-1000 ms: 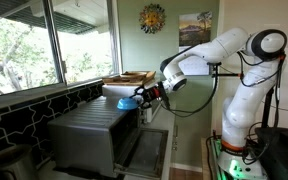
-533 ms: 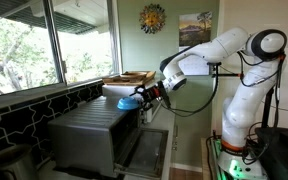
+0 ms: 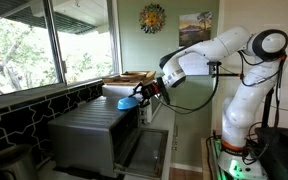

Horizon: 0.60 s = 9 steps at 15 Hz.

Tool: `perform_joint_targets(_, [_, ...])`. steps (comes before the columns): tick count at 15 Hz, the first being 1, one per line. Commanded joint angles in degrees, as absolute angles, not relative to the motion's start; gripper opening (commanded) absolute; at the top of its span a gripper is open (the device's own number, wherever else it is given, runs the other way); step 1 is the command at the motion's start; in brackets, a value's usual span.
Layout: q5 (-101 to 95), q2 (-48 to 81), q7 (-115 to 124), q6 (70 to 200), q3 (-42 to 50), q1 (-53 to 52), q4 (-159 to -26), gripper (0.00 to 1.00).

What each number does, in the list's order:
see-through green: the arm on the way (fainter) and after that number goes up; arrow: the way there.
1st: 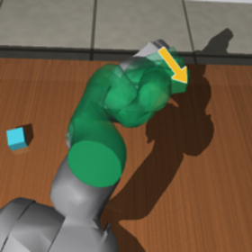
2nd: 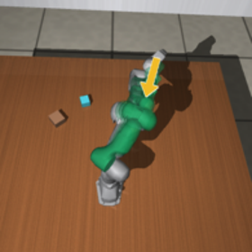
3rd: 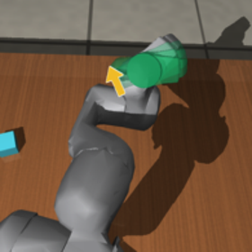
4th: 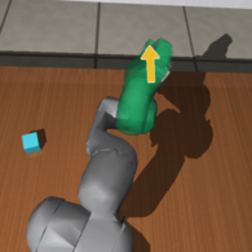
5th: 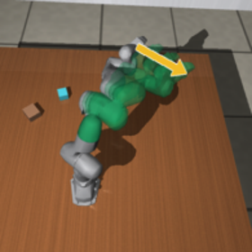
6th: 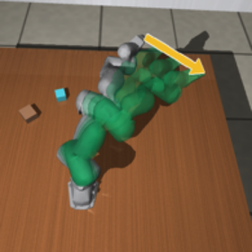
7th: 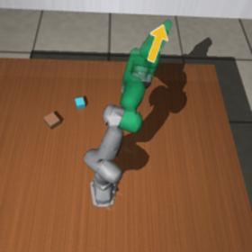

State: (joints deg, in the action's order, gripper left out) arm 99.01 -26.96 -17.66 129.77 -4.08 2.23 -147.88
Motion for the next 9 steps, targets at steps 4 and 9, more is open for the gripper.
perform_joint_targets(4, [97.74,-29.55,-16.52,126.85,-3.21,2.80,-148.30,0.00])
perform_joint_targets(9, [97.77,-32.43,-19.95,122.57,-1.94,2.67,-149.80,0.00])
